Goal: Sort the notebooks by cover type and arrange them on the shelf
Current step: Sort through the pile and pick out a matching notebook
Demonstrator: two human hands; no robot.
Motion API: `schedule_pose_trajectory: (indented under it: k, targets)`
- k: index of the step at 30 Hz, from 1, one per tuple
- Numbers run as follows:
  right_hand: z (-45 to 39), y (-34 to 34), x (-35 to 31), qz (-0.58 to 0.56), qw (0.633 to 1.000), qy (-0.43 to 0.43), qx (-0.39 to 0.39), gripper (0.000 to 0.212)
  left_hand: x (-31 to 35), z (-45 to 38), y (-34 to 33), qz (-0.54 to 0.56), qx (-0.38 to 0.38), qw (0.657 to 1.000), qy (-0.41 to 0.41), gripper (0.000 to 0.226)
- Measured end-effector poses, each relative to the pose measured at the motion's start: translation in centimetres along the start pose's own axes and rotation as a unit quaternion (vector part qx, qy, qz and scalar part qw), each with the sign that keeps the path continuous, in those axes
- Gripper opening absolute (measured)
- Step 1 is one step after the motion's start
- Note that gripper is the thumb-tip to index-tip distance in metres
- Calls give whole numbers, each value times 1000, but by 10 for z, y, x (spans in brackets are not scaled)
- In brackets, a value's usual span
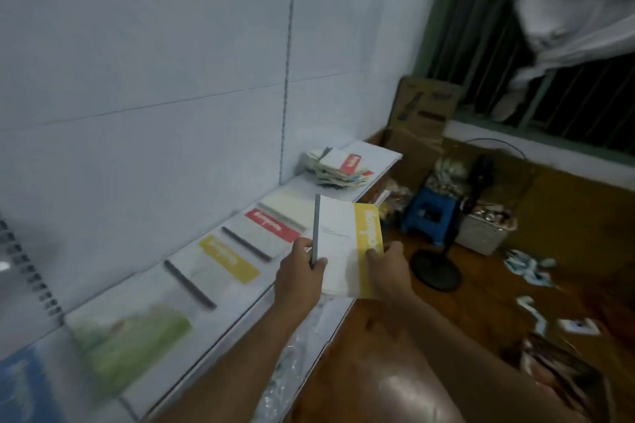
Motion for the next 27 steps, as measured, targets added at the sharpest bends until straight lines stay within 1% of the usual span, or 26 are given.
schedule_pose_trajectory:
  k: [3,7,11,15,18,21,27]
  targets:
    - [-32,53,43,-16,999,-30,41,30,40,5,-64,-9,-37,999,-35,28]
    - [-79,110,80,-17,996,-45,72,27,85,5,-139,-10,-75,994,-78,27]
    - [-124,156,98,-18,996,-45,79,28,122,0,-196,-21,-71,994,-82,25]
    - [-163,184,105,-20,996,-28,79,28,148,-7,-235,-20,-70,994,-82,24]
    - [-187,191,107,-12,997,-21,68,26,159,-16,-252,-19,-60,995,-75,27]
    - [-206,183,106,-15,998,-15,55,24,159,-28,-259,-14,-50,996,-66,27]
    - [-231,130,80,-14,1000,4,3,27,133,-63,-238,-23,2,999,-41,27]
Point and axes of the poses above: each hand's wrist, its own z-axis away from the middle knuckle, its own y-axis out of the back of the hand, x = y × z, the point moved 6 cm from there along -z, towards the middle knuckle, and after that the axes turned 8 degrees about x, right-handed, at the moved point
